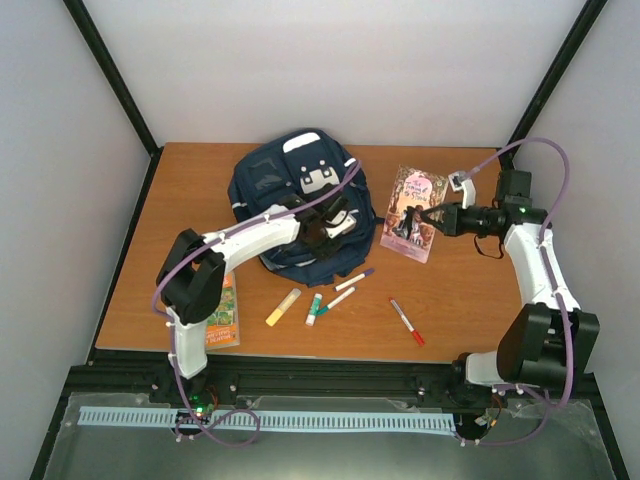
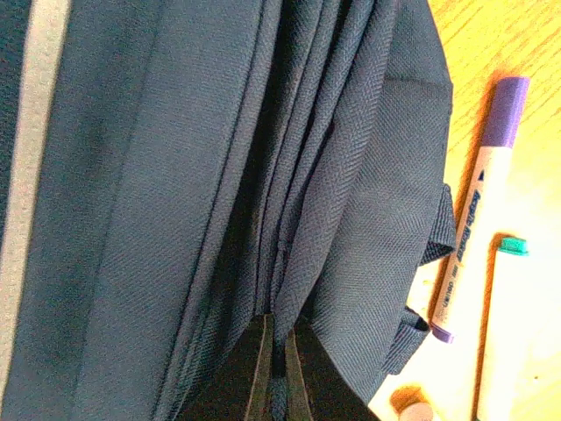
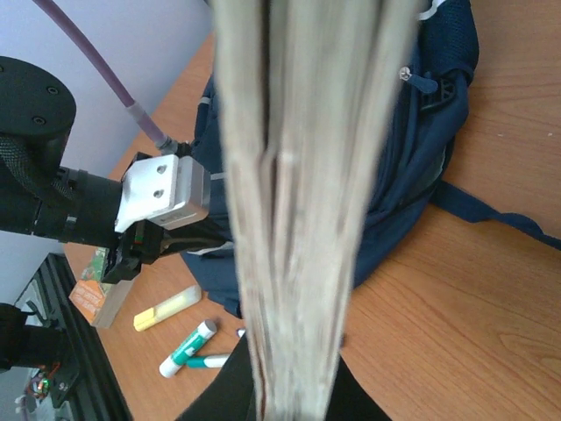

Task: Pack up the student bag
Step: Place the book in the student bag.

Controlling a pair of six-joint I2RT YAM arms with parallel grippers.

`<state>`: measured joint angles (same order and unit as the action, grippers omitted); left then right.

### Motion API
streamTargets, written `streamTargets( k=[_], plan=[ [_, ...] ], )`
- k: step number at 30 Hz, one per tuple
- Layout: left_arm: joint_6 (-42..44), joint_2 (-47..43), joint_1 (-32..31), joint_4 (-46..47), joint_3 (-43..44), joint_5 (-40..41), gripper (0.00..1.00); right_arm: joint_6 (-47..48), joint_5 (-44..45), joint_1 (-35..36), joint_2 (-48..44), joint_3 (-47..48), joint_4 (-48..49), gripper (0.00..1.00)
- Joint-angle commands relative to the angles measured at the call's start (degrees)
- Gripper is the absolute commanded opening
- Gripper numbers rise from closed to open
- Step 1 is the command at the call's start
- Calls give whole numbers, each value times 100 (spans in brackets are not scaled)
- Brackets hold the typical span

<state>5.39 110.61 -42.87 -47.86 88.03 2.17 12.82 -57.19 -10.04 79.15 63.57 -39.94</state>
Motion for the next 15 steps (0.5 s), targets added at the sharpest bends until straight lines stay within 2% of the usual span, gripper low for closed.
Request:
streamTargets(
  k=[1,7,15],
  plan=[
    [-240,-569,-11,224,418,468,1,179,15,-30,-170,320,-868,3],
    [-344,-1212,-10,628,461,1090,1,223,-404,184,336,135,-1095,3],
    [-467,-1791,80,1670,-338,1371,1,270,-1172,1017,1394,175,-1476,3]
  ],
)
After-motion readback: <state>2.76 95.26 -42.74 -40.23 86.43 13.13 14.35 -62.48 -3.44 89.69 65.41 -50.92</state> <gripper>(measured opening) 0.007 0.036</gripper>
